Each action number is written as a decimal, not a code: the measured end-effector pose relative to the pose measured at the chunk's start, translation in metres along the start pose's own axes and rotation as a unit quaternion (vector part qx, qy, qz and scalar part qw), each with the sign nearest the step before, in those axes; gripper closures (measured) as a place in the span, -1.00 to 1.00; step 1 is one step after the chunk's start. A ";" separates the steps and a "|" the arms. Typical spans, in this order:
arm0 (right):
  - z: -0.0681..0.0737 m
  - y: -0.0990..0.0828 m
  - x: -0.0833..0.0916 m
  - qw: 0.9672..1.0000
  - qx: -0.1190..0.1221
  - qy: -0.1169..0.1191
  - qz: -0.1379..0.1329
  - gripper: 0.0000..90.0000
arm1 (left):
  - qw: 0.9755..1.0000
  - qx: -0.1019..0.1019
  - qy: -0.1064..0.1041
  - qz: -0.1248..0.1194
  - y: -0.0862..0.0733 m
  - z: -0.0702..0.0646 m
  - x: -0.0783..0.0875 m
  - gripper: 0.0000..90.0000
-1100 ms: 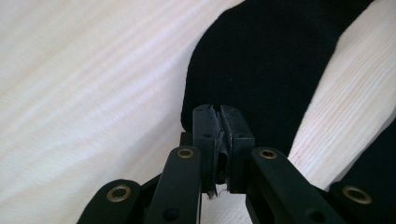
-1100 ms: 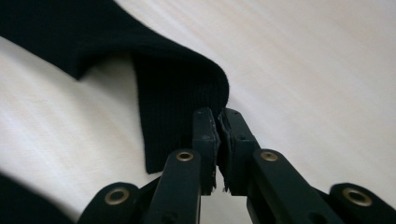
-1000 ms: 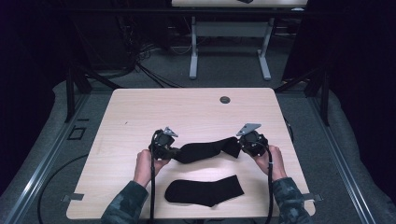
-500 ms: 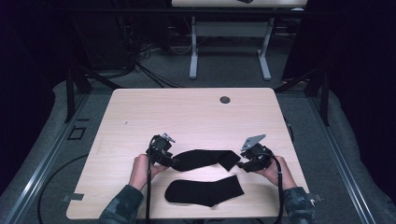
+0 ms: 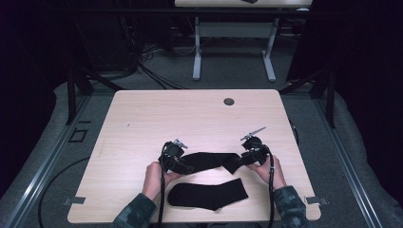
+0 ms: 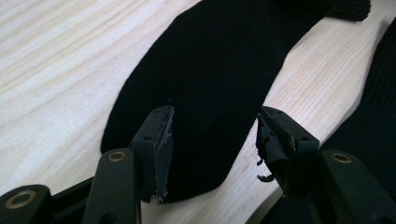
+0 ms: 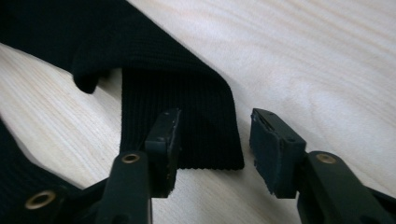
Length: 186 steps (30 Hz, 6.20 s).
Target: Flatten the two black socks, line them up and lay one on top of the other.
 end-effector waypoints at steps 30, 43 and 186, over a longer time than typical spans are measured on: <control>-0.005 0.039 0.033 0.953 0.228 -0.159 -0.122 0.70 | 0.996 -0.087 0.026 0.018 0.024 0.026 0.012 0.80; -0.011 -0.016 0.031 0.997 0.031 0.039 -0.061 0.12 | 0.999 -0.036 0.007 -0.018 0.008 0.010 0.010 -0.05; -0.011 -0.028 0.069 0.985 0.025 -0.066 -0.156 -0.86 | 0.985 0.011 0.154 -0.072 -0.049 0.041 0.072 -0.89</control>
Point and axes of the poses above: each handheld gripper's, and its own axes: x roughly backward along the jaws, y roughly out of its top, z roughly to its left, the point moved 6 cm from there along -x, roughly forward along the jaws, and after that the axes turned 8 degrees about -x, right-handed, at the moved point
